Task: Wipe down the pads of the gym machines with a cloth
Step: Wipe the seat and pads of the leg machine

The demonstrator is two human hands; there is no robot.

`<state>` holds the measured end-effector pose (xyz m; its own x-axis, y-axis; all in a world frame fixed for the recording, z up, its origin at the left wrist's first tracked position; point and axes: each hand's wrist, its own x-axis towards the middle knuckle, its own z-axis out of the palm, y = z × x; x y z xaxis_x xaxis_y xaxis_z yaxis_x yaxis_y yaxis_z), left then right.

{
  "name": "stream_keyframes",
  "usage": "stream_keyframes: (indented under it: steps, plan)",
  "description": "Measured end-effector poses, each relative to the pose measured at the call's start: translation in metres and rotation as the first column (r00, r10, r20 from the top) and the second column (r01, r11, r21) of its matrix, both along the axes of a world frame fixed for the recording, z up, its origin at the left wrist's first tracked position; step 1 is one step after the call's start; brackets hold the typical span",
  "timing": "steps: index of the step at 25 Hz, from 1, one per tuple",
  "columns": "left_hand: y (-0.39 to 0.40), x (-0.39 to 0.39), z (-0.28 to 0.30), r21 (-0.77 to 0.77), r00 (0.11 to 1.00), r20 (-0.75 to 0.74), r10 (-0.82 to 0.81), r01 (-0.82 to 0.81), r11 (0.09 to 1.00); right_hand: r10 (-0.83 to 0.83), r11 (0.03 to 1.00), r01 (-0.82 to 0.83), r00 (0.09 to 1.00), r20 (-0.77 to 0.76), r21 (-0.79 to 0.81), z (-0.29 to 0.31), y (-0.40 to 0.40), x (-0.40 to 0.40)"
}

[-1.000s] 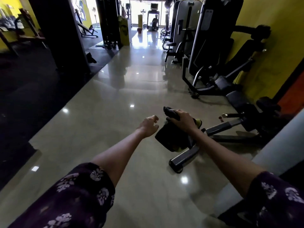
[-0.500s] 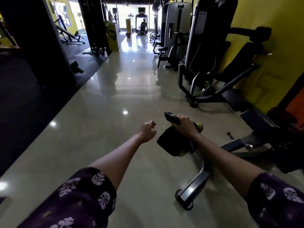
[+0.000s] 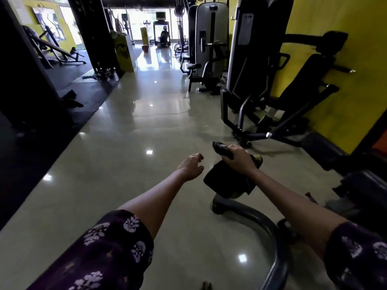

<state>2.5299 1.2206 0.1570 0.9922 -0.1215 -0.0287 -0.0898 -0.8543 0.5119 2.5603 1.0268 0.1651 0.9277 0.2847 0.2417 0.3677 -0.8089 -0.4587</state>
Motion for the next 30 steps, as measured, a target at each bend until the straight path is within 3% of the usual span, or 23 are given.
stream_keyframes:
  steps: [10, 22, 30]
  plan:
    - [0.018, 0.242, 0.016, -0.013, 0.999, 0.015, -0.032, 0.032, 0.999, -0.012, 1.0, 0.011, 1.0, -0.009, -0.021, 0.01, 0.015, 0.235]
    - [0.052, 0.551, 0.016, -0.029, 0.968, 0.041, -0.246, 0.247, 0.969, -0.291, 0.955, 0.287, 0.956, -0.042, -0.079, 0.0, 0.041, 0.49]
    - [0.014, 0.691, -0.001, -0.084, 0.925, 0.004, -0.38, 0.379, 0.921, -0.411, 0.91, 0.404, 0.908, -0.078, -0.093, -0.013, 0.016, 0.612]
